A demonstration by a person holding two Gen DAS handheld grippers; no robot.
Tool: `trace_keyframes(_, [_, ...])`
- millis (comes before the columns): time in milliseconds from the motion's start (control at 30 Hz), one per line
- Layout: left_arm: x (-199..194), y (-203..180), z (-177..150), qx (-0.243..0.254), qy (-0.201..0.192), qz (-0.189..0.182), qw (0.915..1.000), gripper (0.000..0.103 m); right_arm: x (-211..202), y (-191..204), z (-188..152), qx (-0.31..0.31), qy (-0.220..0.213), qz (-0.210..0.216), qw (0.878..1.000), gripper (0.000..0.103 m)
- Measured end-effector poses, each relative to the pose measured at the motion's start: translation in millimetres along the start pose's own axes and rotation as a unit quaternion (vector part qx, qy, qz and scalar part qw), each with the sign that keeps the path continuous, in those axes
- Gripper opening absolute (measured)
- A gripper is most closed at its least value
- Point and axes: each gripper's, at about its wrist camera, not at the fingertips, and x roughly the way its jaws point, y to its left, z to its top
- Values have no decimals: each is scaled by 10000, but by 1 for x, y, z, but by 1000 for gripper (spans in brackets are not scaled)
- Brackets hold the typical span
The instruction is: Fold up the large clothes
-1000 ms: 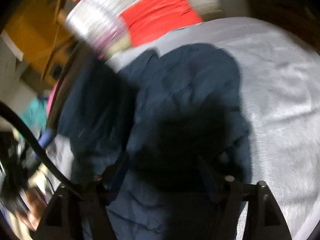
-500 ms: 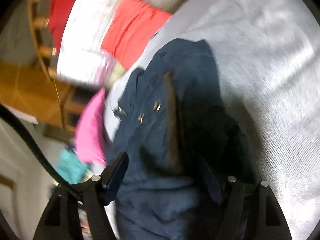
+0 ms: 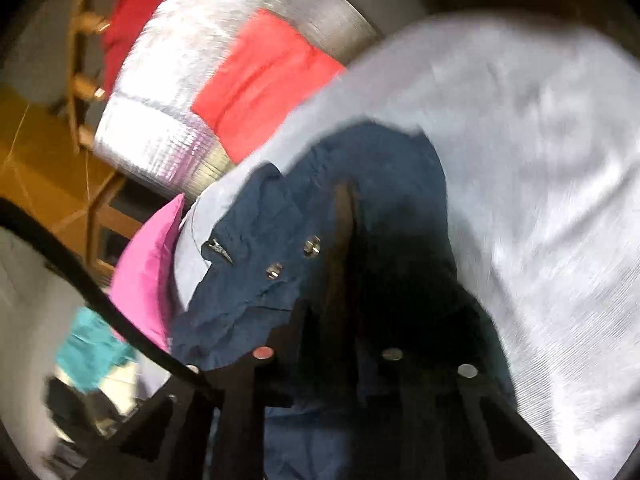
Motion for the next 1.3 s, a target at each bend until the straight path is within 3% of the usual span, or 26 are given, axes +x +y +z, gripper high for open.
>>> trace_keyframes(133, [12, -3, 0, 198, 18, 234, 9995, 49, -17, 22, -1, -536, -402, 13, 9978, 17])
trace_keyframes(300, [30, -12, -8, 605, 335, 632, 9956, 50, 11, -7, 0, -168, 28, -420, 9990, 16])
trace_keyframes(533, [29, -13, -10, 737, 354, 712, 9941, 50, 8, -11, 3, -288, -127, -547, 9980, 13])
trace_keyframes(633, [23, -14, -10, 728, 306, 647, 9948, 49, 3, -11, 4, -163, -113, -346, 9992, 14])
trace_keyframes(700, [24, -14, -10, 735, 308, 692, 9944, 51, 6, -13, 7, 82, 94, -88, 9999, 19])
trace_keyframes(767, [26, -11, -10, 652, 368, 671, 9949, 51, 16, -21, 7, 376, 337, 134, 9986, 48])
trace_keyframes(833, [24, -11, -10, 614, 359, 640, 9954, 51, 22, -25, 4, 503, 442, 410, 9969, 49])
trace_keyframes(900, [22, -12, -11, 638, 314, 639, 9954, 51, 26, -20, 2, 351, 441, 305, 9979, 38])
trace_keyframes(933, [19, -13, -11, 664, 261, 634, 9954, 50, 25, -16, 1, 213, 384, 181, 9989, 17])
trace_keyframes(1167, [6, -16, -7, 716, -68, 681, 9951, 51, -13, 13, 7, -432, -664, -166, 9967, 10])
trace_keyframes(1233, [12, -13, -8, 675, 69, 768, 9947, 59, -6, 10, 7, -518, -631, -486, 9955, 10])
trace_keyframes(1300, [20, -11, -11, 692, 260, 824, 9939, 63, 16, -5, 4, -398, -239, -793, 9958, 10])
